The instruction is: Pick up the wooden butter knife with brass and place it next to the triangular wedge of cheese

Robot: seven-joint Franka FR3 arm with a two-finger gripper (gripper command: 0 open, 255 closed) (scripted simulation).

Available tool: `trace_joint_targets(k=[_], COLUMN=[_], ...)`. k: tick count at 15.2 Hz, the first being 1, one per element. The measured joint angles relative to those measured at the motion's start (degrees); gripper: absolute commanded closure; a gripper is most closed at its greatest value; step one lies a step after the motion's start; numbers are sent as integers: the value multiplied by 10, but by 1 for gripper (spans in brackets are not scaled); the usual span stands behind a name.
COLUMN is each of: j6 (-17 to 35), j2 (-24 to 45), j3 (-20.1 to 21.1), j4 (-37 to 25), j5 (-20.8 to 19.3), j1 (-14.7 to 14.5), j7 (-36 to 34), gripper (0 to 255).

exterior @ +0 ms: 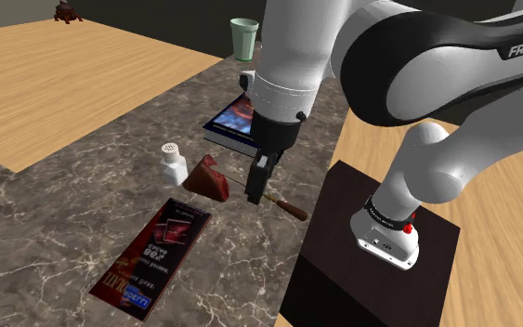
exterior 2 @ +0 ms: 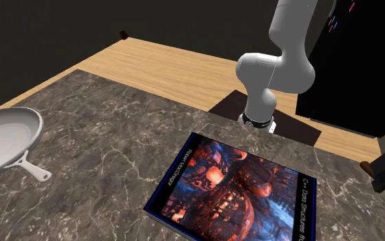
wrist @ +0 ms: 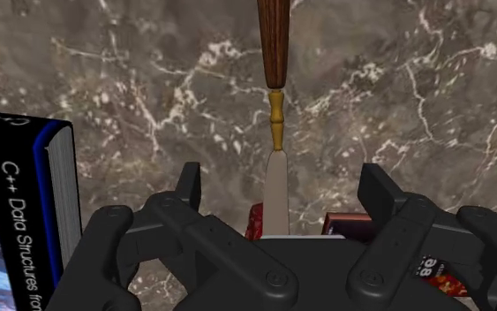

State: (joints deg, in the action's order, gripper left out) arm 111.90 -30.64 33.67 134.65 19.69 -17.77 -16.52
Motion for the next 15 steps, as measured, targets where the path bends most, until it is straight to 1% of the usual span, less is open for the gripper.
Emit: trace_joint_targets(k=[4,11,12,15], j6=[33,40,40,40], j2=[9,12,12,12], j3=[8,10,10,10], j4=[22,26,26,26], j5=[3,4,4,4], j1=[0,0,0,0], j7=[4,4,4,4], gripper=[0,0,255,255])
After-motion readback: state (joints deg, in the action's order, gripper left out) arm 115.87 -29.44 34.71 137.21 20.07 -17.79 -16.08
